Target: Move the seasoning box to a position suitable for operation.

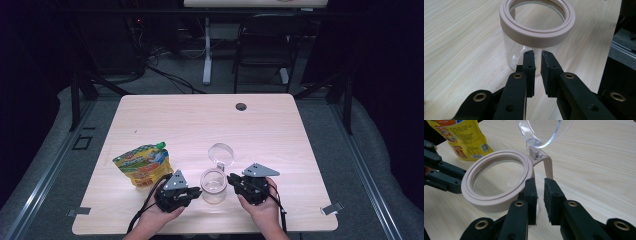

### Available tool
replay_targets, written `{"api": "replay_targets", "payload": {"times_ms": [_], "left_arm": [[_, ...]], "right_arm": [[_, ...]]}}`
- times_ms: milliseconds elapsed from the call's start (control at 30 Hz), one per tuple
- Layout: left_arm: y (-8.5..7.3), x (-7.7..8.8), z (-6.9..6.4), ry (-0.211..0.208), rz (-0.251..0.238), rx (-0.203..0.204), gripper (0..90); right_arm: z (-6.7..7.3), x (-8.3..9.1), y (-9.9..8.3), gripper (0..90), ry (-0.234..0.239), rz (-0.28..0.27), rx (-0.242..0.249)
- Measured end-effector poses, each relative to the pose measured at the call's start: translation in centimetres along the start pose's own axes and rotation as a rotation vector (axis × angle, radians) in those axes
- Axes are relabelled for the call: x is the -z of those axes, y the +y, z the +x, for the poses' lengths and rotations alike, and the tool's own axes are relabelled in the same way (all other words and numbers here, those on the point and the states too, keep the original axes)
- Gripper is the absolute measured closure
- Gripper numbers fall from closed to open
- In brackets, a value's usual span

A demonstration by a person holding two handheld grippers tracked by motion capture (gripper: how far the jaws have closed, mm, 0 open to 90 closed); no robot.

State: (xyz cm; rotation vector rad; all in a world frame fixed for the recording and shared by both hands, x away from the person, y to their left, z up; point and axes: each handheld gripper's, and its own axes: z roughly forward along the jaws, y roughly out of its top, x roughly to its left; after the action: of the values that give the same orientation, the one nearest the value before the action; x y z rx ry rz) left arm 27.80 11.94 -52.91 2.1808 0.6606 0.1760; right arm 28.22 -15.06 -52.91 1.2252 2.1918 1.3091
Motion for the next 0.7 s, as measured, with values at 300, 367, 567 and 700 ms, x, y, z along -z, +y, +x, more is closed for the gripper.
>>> {"api": "replay_targets", "payload": {"times_ms": [300, 367, 567, 700], "left_arm": [[-0.4, 1.0, 0.2, 0.013, -0.016, 0.015, 79.6], [-0.4, 1.4, 0.3, 0.016, -0.019, 0.015, 79.2], [-0.6, 2.4, 0.8, 0.036, -0.031, 0.033, 74.9], [-1.0, 3.5, 1.3, 0.047, -0.037, 0.051, 72.4]], "right_arm": [[-0.3, 1.2, -0.2, 74.6, -0.011, -0.005, 0.022], [-0.4, 1.5, -0.3, 73.0, -0.016, -0.001, 0.027], [-1.0, 2.2, -0.4, 70.4, -0.030, 0.000, 0.017], [-1.3, 2.5, -0.4, 68.9, -0.031, -0.007, 0.015]]}}
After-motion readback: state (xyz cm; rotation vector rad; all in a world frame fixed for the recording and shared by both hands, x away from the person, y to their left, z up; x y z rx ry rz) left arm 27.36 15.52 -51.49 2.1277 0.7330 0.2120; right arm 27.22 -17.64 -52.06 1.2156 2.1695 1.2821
